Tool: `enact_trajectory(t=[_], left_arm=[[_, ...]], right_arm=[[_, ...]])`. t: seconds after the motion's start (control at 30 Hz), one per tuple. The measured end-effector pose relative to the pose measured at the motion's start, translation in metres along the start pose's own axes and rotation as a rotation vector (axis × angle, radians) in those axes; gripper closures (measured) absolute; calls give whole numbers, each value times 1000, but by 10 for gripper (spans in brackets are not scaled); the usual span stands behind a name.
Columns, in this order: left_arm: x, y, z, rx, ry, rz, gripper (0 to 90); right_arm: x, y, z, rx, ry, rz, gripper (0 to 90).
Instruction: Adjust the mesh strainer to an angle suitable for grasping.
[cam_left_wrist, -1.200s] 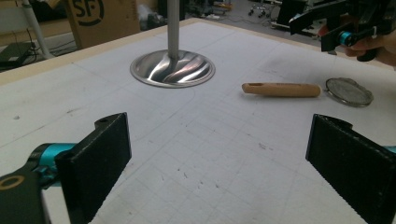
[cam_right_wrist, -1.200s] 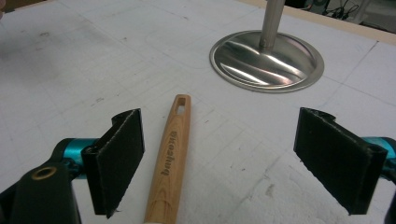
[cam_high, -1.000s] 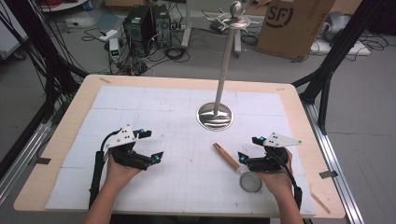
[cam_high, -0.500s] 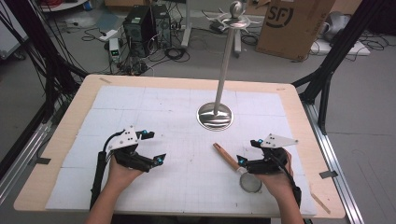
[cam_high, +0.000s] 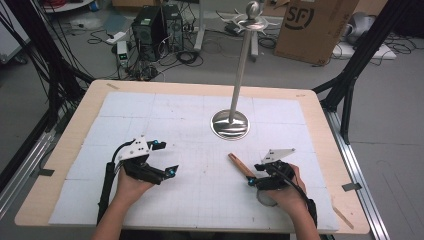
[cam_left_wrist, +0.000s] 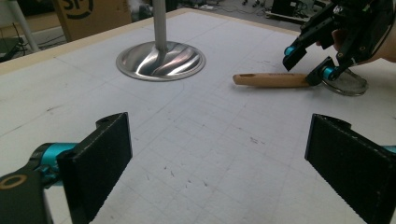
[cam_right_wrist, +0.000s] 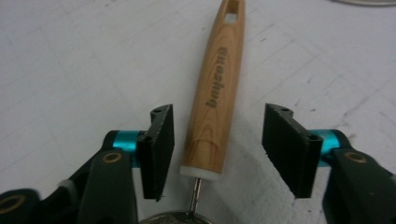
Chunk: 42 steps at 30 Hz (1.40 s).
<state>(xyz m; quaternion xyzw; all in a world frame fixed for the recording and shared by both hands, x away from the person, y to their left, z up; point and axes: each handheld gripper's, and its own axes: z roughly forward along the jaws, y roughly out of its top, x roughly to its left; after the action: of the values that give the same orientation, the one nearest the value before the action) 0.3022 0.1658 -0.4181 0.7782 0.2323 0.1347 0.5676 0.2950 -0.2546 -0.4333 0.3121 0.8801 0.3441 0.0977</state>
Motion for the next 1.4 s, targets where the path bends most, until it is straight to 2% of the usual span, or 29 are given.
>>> enact_trajectory(t=[0.1, 0.2, 0.3, 0.37, 0.53, 0.67, 0.83, 1.03, 1.27, 1.3, 1.33, 1.37, 1.4], left_arm=[[0, 0, 0, 1, 2, -2, 79], [0, 0, 1, 3, -2, -2, 79], [0, 0, 1, 0, -1, -3, 80], [0, 0, 0, 1, 0, -3, 81], [0, 0, -1, -2, 1, -3, 80], [1, 0, -1, -6, 2, -5, 81], [1, -1, 0, 4, 4, -7, 81], [0, -1, 1, 6, -2, -5, 81], [0, -1, 2, 2, -6, -9, 83], [0, -1, 2, 2, -6, -9, 83], [0, -1, 2, 4, -6, -10, 83], [0, -1, 2, 7, -6, -10, 83], [-1, -2, 3, 7, -7, -11, 83]], right_arm=[[3, 1, 2, 28, 18, -27, 577], [5, 1, 4, 43, 6, -55, 617], [8, 2, 5, 43, 31, -71, 663], [9, 3, 5, 46, 41, -87, 665], [9, 4, 4, 59, 53, -90, 656], [9, 5, 3, 83, 45, -103, 619], [8, 5, 1, 102, 41, -93, 610], [13, 11, 1, 164, 5, -104, 611], [18, 24, 6, 268, -7, -113, 641], [18, 24, 6, 268, -7, -113, 641], [18, 29, 8, 307, -4, -118, 655], [18, 29, 8, 307, -4, -118, 655], [18, 33, 9, 337, -2, -124, 668]])
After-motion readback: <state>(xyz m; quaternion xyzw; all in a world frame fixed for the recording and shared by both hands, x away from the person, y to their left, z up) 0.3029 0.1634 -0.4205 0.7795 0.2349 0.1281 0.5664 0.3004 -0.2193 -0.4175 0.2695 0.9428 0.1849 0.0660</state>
